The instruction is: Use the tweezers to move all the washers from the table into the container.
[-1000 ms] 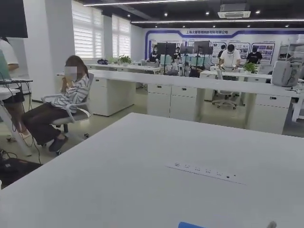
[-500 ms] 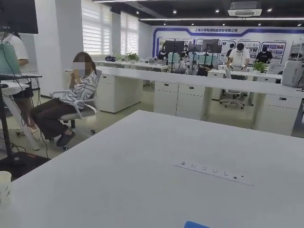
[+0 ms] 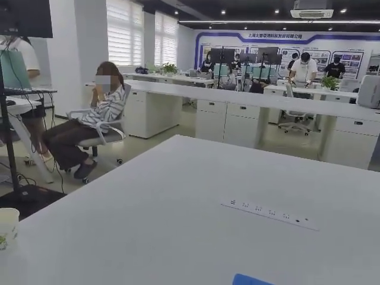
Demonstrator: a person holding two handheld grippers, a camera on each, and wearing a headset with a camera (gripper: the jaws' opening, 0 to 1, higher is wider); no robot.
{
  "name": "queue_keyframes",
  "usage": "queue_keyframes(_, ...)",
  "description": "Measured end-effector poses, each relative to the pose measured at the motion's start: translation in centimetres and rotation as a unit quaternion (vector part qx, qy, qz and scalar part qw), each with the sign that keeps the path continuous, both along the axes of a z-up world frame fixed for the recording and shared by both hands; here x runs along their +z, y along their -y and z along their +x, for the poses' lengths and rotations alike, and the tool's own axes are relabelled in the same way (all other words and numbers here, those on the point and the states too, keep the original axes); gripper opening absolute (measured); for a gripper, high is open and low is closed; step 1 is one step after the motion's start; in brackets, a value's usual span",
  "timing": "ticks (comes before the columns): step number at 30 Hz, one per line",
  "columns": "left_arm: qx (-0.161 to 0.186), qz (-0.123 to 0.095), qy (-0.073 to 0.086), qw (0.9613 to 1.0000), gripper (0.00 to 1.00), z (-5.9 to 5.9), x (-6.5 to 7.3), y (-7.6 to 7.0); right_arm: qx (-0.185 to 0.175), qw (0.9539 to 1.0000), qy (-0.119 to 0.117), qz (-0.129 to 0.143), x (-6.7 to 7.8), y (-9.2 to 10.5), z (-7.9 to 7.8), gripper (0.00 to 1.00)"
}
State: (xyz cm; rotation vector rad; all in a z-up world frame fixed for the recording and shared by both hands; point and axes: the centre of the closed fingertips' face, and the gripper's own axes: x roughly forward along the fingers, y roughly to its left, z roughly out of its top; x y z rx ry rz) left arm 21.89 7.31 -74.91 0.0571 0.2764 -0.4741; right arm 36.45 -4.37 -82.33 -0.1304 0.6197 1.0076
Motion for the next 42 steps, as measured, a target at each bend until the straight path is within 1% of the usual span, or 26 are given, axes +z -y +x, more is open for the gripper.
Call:
queue_keyframes(2, 0.000, -0.001, 0.001, 1.0000, 0.86, 0.0, 0.0, 0.0, -0.002, 1.0000, 0.000, 0.005, 0.2, 0.1, 0.0, 0.03)
queue_keyframes(4, -0.001, -0.008, 0.007, 0.9999, 0.86, 0.0, 0.4, 0.1, -0.003, 1.0000, 0.003, 0.007, 0.5, 0.1, -0.2, 0.03)
queue_keyframes(8, 0.005, -0.010, 0.010, 0.9999, 0.86, 0.0, 0.5, -0.1, -0.001, 0.9997, 0.013, 0.020, 1.9, 0.2, -0.8, 0.03)
queue_keyframes(9, 0.006, -0.012, 0.011, 0.9999, 0.86, 0.0, 0.6, -0.2, 0.001, 0.9995, 0.017, 0.026, 2.5, 0.2, -1.2, 0.03)
queue_keyframes(14, 0.003, -0.011, 0.009, 0.9999, 0.85, 0.0, 0.5, -0.1, 0.009, 0.9989, 0.033, 0.032, 4.2, 0.2, -2.7, 0.03)
queue_keyframes(16, 0.001, -0.009, 0.009, 0.9999, 0.85, 0.0, 0.5, 0.0, 0.010, 0.9982, 0.036, 0.046, 5.0, 0.1, -3.2, 0.03)
queue_keyframes(19, 0.000, -0.009, 0.009, 0.9999, 0.85, 0.0, 0.5, 0.0, 0.011, 0.9974, 0.041, 0.059, 6.0, 0.1, -3.9, 0.03)
queue_keyframes(21, 0.000, -0.009, 0.007, 0.9999, 0.85, 0.0, 0.4, 0.0, 0.014, 0.9970, 0.041, 0.064, 6.5, -0.2, -4.6, 0.03)
queue_keyframes(23, -0.001, -0.008, 0.006, 0.9999, 0.85, 0.0, 0.4, 0.0, 0.017, 0.9959, 0.039, 0.079, 7.2, -0.6, -5.2, 0.03)
queue_keyframes(28, -0.002, -0.003, 0.003, 1.0000, 0.84, -0.1, 0.2, 0.0, 0.027, 0.9945, 0.034, 0.095, 7.9, -1.3, -6.9, 0.03)
queue_keyframes(31, -0.002, -0.004, 0.004, 1.0000, 0.84, -0.1, 0.3, 0.0, 0.032, 0.9944, 0.028, 0.097, 7.7, -1.7, -7.6, 0.03)
queue_keyframes(33, -0.001, -0.004, 0.004, 1.0000, 0.84, -0.1, 0.3, 0.0, 0.038, 0.9945, 0.022, 0.096, 7.3, -2.0, -8.2, 0.03)
queue_keyframes(35, 0.000, -0.004, 0.004, 1.0000, 0.84, -0.1, 0.3, -0.1, 0.044, 0.9949, 0.016, 0.090, 6.4, -2.2, -8.6, 0.03)
queue_keyframes(37, -0.001, -0.003, 0.002, 1.0000, 0.83, -0.1, 0.2, -0.1, 0.052, 0.9958, 0.014, 0.074, 5.2, -2.1, -8.7, 0.03)
queue_keyframes(38, -0.001, -0.002, 0.002, 1.0000, 0.83, -0.1, 0.2, 0.0, 0.054, 0.9959, 0.014, 0.070, 4.9, -2.1, -8.8, 0.03)
queue_keyframes(39, -0.001, -0.001, 0.002, 1.0000, 0.83, -0.1, 0.1, 0.0, 0.057, 0.9962, 0.010, 0.066, 4.2, -2.2, -8.9, 0.03)
queue_keyframes(42, -0.002, 0.000, 0.000, 1.0000, 0.83, -0.1, 0.0, 0.0, 0.059, 0.9967, 0.001, 0.056, 2.8, -2.2, -9.0, 0.03)
